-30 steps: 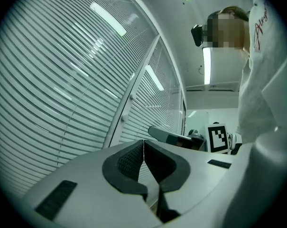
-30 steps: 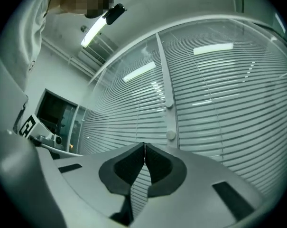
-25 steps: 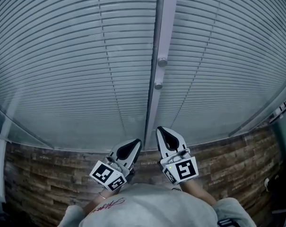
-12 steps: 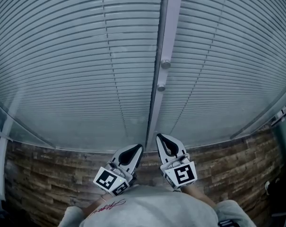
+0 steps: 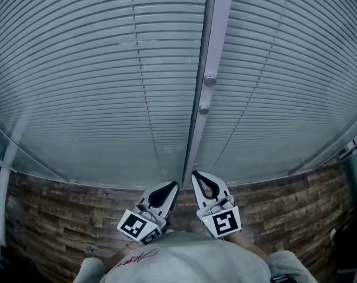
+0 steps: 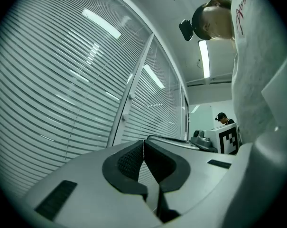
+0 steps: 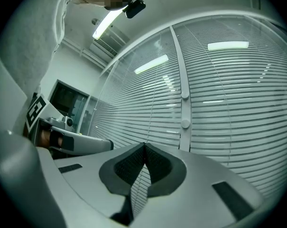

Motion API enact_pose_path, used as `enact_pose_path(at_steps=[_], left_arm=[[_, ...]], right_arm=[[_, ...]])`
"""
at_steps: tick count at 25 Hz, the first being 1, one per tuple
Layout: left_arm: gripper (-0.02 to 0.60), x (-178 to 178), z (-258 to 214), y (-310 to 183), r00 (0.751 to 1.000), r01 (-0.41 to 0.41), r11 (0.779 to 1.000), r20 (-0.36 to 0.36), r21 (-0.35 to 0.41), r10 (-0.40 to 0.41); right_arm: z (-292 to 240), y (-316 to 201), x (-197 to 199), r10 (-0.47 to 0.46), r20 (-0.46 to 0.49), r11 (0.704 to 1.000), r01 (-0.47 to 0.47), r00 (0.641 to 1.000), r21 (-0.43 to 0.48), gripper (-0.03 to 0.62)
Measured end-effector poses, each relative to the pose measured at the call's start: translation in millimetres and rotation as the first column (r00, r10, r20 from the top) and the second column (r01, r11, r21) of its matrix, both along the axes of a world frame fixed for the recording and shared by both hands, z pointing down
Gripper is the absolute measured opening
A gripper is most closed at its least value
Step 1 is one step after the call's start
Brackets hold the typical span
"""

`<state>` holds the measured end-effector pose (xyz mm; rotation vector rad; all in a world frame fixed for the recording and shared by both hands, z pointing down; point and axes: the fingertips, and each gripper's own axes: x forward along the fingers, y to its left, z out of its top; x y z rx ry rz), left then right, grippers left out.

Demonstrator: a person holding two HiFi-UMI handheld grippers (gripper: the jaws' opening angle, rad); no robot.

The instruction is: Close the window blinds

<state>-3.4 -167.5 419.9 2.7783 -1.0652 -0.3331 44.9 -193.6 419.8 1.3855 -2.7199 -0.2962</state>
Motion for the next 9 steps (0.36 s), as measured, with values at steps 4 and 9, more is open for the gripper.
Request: enact_pose_path(at_steps=[4,9], left_arm=[[0.018,-3.8,5.2,-1.0,1.0,0.009,1.0,0.007,-0.016,-0.009],[0.018,-3.2,7.6,-0.7,1.0,-0.001,1.0,0.01,-0.014,0.001]], right_arm=[[1.5,0.7,2.0,0.005,-0.012,1.0,-0.005,1.0,0.003,0.018],[1.2,-0.7,4.1,0.016,-0.002,1.0,-0.016,1.0,0.006,0.018]])
